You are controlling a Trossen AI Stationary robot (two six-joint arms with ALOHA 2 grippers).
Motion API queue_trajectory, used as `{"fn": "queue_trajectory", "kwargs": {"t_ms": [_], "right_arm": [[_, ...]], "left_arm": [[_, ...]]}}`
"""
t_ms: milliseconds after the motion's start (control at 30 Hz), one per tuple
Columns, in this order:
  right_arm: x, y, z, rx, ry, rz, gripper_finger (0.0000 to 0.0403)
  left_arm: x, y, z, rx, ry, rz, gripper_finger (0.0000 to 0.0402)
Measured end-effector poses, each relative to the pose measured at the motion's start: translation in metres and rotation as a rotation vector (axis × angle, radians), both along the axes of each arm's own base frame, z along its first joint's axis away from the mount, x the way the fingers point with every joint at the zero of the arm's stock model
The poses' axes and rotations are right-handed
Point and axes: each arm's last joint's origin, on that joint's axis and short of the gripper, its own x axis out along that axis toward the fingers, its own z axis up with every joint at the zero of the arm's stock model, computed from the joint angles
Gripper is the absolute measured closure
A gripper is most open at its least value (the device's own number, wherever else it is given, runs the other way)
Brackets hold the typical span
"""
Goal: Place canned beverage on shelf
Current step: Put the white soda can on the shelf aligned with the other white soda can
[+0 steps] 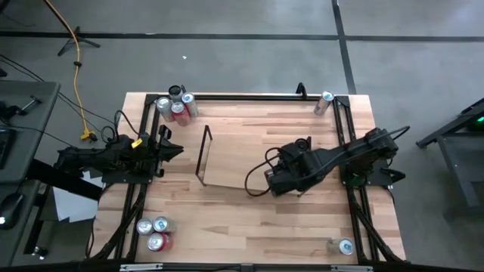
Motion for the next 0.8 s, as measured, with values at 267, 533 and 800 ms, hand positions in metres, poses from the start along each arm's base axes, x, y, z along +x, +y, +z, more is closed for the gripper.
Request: {"fn": "queue_trajectory", "kwargs": {"t_ms": [267, 533, 800], "right_arm": [[-0.008, -0.003, -0.002, -0.018, 0.043, 0.079, 0.0164], [-0.045, -0.016, -0.008, 0.002, 0.046, -0.004, 0.0164], [-0.055, -0.021, -0.019, -0.005, 0.023, -0.045, 0.0164]], "left_arm": [[0.0, 0.0, 0.0, 0.0, 0.001, 0.0, 0.0398], [0.0, 0.0, 0.0, 0.0, 0.001, 0.0, 0.0398], [0.0, 0.0, 0.0, 0.0, 0.001, 0.0, 0.0398]]}}
